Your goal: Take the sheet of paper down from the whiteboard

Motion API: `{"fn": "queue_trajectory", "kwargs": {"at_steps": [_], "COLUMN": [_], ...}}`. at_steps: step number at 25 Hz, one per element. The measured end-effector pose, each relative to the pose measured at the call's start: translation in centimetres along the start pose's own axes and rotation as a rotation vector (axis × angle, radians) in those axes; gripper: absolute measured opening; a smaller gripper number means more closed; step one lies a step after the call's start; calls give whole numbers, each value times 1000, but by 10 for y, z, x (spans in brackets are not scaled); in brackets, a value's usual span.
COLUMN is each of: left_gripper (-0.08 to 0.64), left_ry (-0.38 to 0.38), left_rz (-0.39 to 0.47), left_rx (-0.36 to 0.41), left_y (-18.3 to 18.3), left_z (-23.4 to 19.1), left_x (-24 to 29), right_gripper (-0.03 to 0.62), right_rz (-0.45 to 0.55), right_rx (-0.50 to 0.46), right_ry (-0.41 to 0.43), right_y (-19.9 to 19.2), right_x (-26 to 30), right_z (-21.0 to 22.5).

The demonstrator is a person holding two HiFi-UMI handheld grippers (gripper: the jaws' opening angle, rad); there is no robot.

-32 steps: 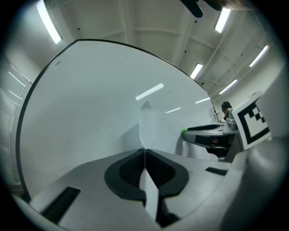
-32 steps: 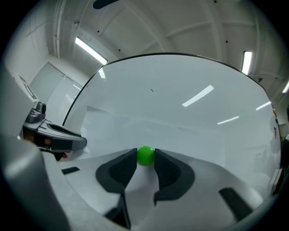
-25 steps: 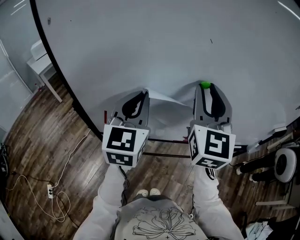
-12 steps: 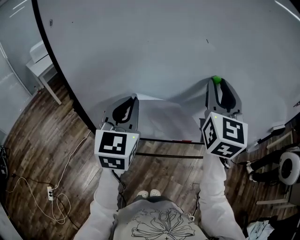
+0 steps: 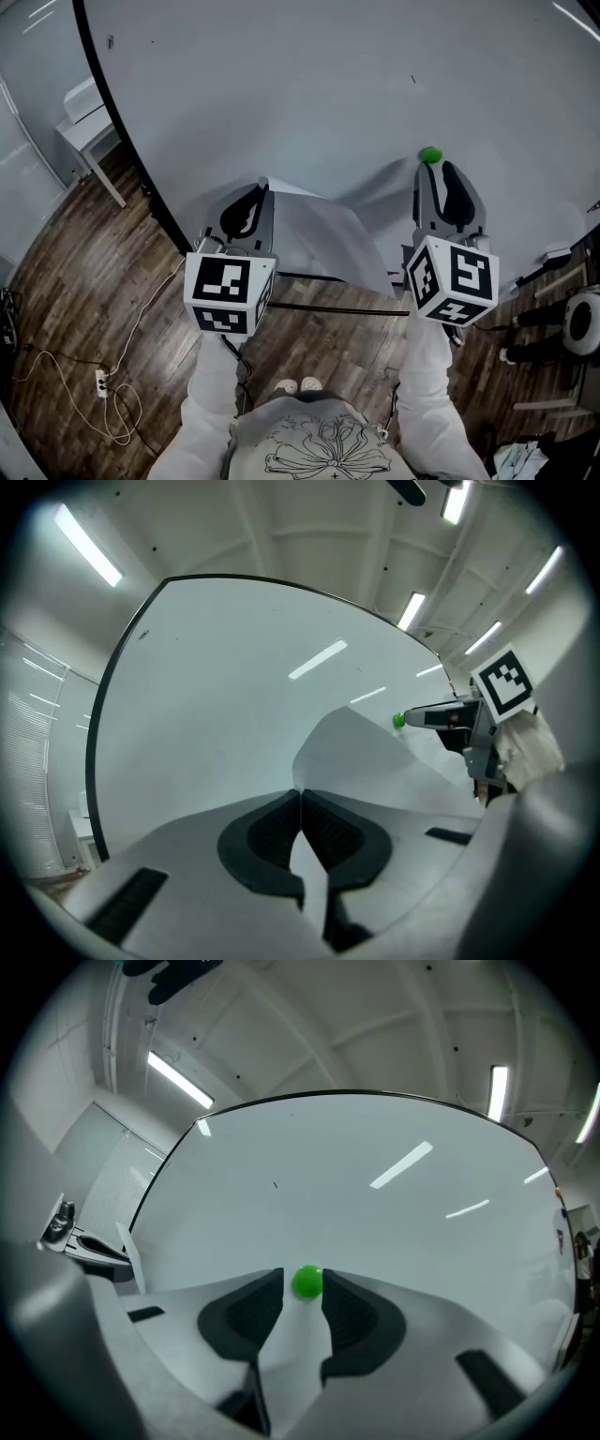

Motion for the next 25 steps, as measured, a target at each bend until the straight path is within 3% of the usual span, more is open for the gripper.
{"fn": "queue_trajectory", "kwargs": {"at_steps": [4,7,25], "left_gripper": [9,9,9], "left_ry": [-3,-11,13], "left_rz": [18,37,69], "left_rx": [-8,-24,-79], "left_y": [4,4,-4], "left_z": [2,8,29], "left_x": [-7,-10,-32], "right_gripper": [90,15,3], "right_rz": [6,5,-69], "right_rx": [13,15,83], "right_ry": [-22,-20,-24], "right_y": [0,-5,-33], "right_x": [-15,-25,-58], "right_z": [7,11,6]}}
Point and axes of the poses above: the fingertips, and each gripper's own axes: x forward along the fingers, z to its right, y out of its top, the point moved 6 cm from there along -x, backward along the fingers, and after that the axes turned 12 degrees about -y, right-handed, at the moved point
